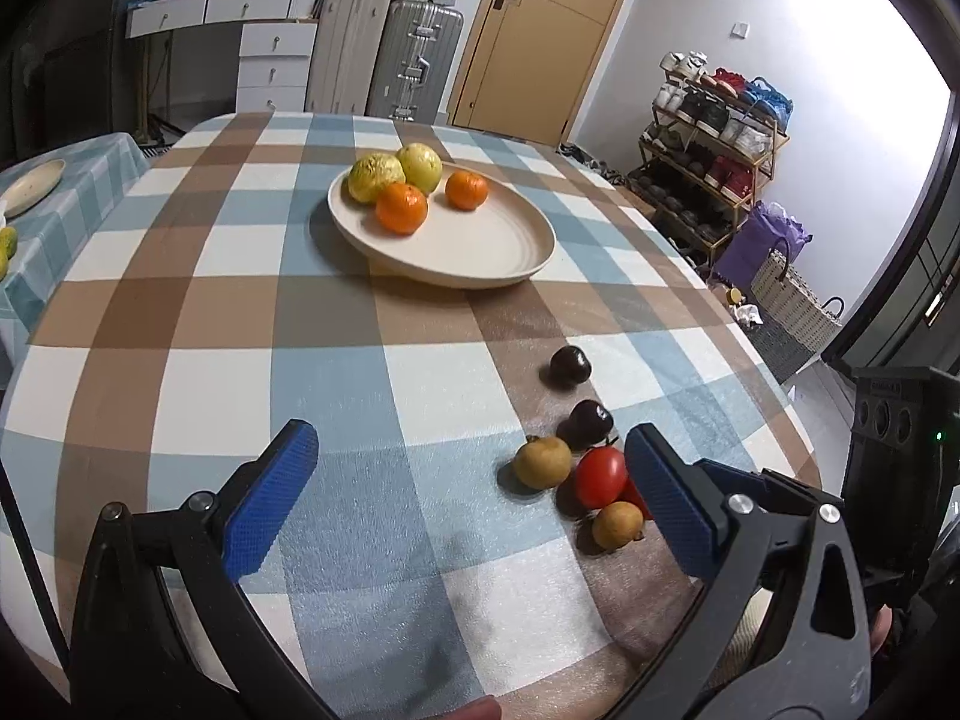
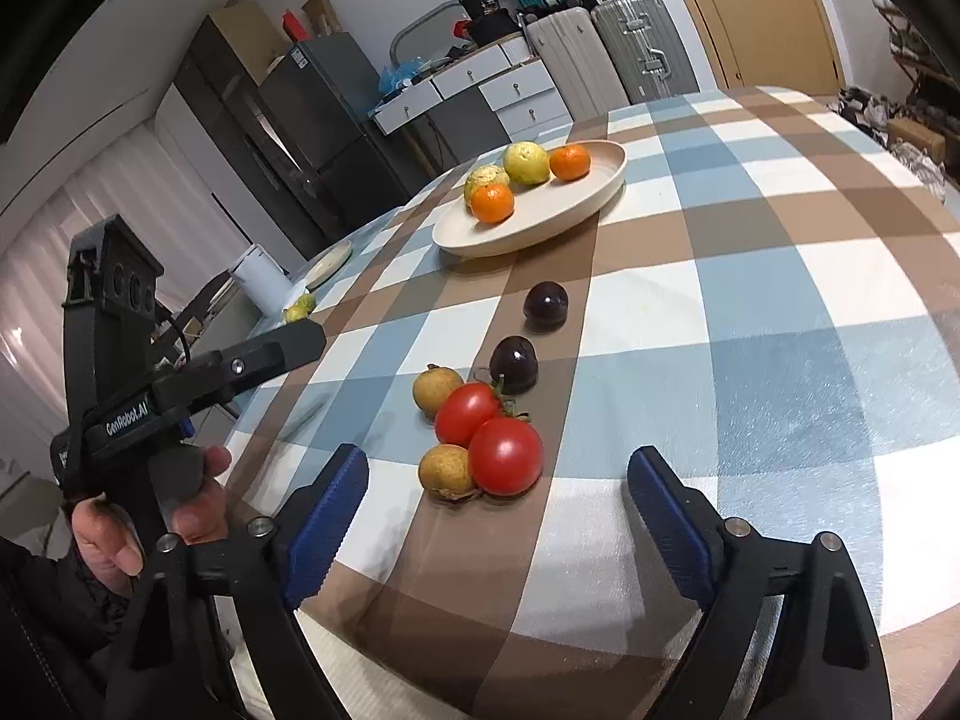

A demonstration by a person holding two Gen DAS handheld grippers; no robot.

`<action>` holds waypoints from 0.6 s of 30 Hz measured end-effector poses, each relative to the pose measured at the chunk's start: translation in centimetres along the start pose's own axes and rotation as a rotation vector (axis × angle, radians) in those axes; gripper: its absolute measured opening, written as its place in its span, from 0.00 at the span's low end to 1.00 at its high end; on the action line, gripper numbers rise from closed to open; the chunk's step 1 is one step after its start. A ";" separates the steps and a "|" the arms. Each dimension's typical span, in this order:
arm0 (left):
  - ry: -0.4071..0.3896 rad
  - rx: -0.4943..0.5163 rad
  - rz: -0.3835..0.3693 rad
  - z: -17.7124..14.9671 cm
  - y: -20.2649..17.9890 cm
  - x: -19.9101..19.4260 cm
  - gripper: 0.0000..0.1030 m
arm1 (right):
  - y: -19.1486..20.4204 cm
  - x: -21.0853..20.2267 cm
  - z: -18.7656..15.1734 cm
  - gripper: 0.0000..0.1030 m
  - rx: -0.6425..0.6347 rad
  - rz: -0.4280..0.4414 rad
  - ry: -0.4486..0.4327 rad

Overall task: Organize fruits
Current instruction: 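Move both tools back toward the plums and tomatoes, then grasp a red tomato with the right tool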

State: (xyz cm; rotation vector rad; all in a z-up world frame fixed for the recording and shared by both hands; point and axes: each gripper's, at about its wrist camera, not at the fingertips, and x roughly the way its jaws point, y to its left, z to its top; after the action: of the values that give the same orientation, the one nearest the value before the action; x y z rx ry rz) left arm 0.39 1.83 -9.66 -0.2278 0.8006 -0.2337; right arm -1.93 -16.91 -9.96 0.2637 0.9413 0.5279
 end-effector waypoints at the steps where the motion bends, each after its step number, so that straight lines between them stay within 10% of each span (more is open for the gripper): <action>1: 0.004 -0.001 -0.003 0.0 0.1 0.1 0.99 | -0.1 0.1 0.0 0.85 0.002 0.002 0.001; 18: 0.005 -0.011 -0.023 -0.4 0.6 0.2 0.99 | -0.1 1.6 0.2 0.27 0.001 0.014 0.054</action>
State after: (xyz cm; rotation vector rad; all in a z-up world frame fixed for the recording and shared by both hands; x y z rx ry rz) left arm 0.33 2.33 -10.20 -0.2473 0.8043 -0.2520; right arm -0.94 -16.08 -10.99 0.2585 0.9930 0.5497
